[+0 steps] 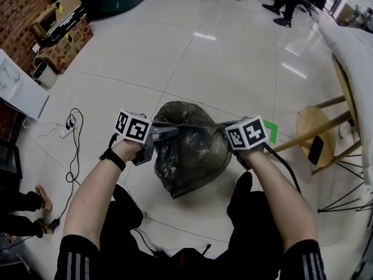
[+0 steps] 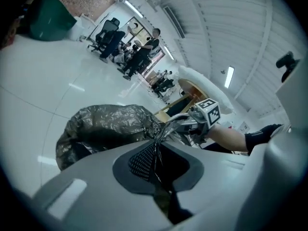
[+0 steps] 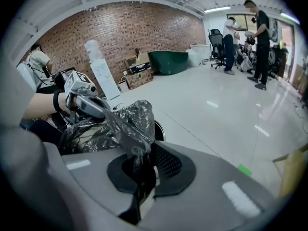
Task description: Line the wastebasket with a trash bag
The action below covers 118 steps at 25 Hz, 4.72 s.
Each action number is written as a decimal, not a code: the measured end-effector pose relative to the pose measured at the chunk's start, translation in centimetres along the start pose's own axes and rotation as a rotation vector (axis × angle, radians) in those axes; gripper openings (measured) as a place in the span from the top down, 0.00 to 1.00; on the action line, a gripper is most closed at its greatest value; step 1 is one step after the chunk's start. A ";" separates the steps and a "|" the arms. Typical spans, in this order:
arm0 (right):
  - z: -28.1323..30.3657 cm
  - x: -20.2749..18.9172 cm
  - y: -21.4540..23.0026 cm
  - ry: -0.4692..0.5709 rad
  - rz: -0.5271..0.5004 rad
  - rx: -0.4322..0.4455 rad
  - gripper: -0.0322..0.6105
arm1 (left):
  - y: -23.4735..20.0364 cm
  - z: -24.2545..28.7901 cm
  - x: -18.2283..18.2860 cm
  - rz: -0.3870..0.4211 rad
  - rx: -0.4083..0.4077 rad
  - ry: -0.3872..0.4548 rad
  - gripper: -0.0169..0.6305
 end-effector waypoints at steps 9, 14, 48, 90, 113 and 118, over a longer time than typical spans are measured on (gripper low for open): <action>-3.7 0.6 1.4 0.081 -0.140 -0.036 0.64 | 0.6 2.5 -1.7 -0.007 -0.067 -0.014 0.97; -10.1 2.5 -0.9 0.228 -0.218 -0.052 0.57 | 1.9 2.4 -0.3 0.037 -0.067 0.010 0.97; 8.2 2.7 -14.2 -0.039 -0.528 0.121 0.94 | -2.2 -2.1 0.1 0.124 0.313 -0.172 0.97; 23.9 -2.5 -15.8 -0.063 -0.641 0.320 0.69 | -11.7 -4.6 -3.1 0.301 0.445 -0.393 0.82; 13.0 2.9 -9.5 0.002 -0.857 0.153 0.69 | -8.9 -4.8 -2.1 0.341 0.438 -0.338 0.86; 15.8 0.8 -8.7 -0.099 -0.942 0.121 0.69 | -8.4 -5.2 -1.6 0.356 0.437 -0.341 0.86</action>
Point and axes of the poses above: the fingertips, and each gripper's own axes: z forward along the fingers, y to its right, x out of its top, the point moved 8 cm from there along -z, backward along the fingers, and after that the axes turned 10 degrees about -x, right-handed, at the moved point
